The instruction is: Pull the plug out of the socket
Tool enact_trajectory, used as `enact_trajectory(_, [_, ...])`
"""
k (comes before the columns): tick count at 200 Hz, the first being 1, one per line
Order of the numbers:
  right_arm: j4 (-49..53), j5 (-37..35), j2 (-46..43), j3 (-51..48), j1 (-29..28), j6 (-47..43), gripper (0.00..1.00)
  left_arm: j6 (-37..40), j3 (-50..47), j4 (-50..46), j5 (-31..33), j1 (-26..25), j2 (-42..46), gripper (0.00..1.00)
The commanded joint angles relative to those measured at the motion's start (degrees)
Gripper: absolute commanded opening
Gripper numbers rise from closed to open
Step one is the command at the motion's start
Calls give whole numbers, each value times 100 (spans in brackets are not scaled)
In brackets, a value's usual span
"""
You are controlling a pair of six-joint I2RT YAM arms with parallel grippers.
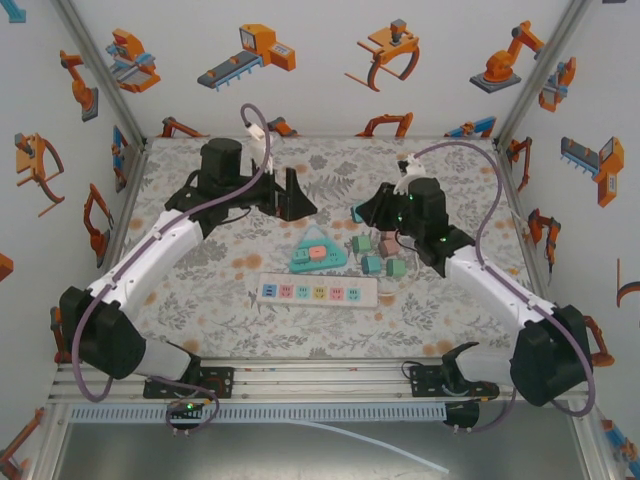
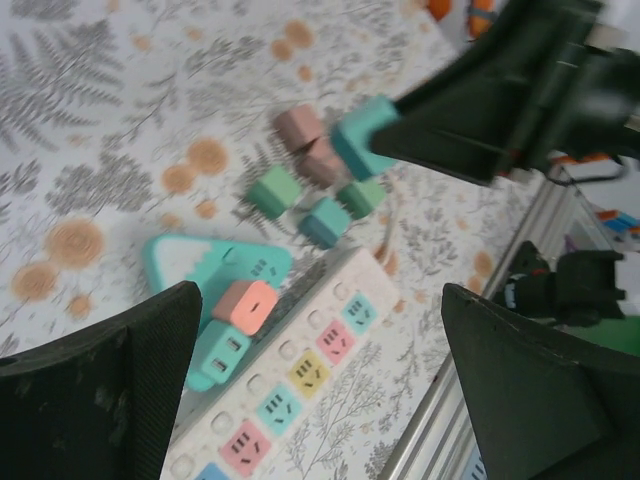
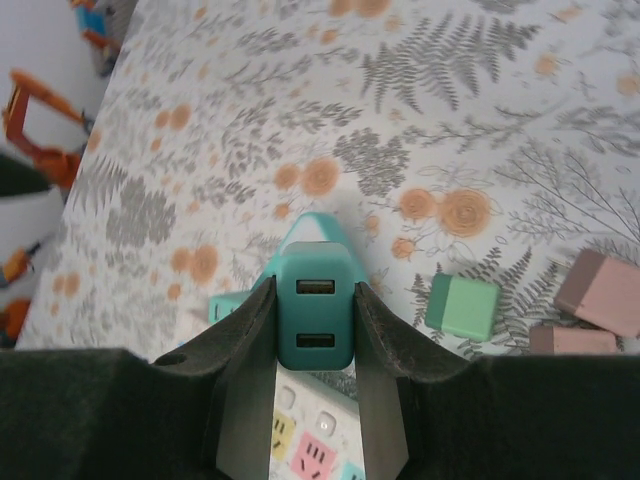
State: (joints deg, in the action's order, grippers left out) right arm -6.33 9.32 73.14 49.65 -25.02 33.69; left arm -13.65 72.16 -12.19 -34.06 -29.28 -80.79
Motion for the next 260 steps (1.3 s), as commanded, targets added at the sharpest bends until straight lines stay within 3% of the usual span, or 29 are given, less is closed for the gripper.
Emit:
enact_trajectory(1, [-30,-404,490,188,233,951,8,220,-188,731,-968,-118,111,97])
enact_trajectory(59, [-203,-176,2189,924,436,954,10,1160,-123,68,-839,-754,163,97])
enact_trajectory(122, [-464,138,3109,1073,445,1036,20,1207,-114,-28,-692,-887,54,97])
enact_trajectory(174, [-409,-91,3085,816,469,907,43,1214,-132,-35,-501,-924,-38,97])
enact_trajectory(260, [222,-615,2273,533,524,459,61,1198,-167,-80,35,-950,-34,97])
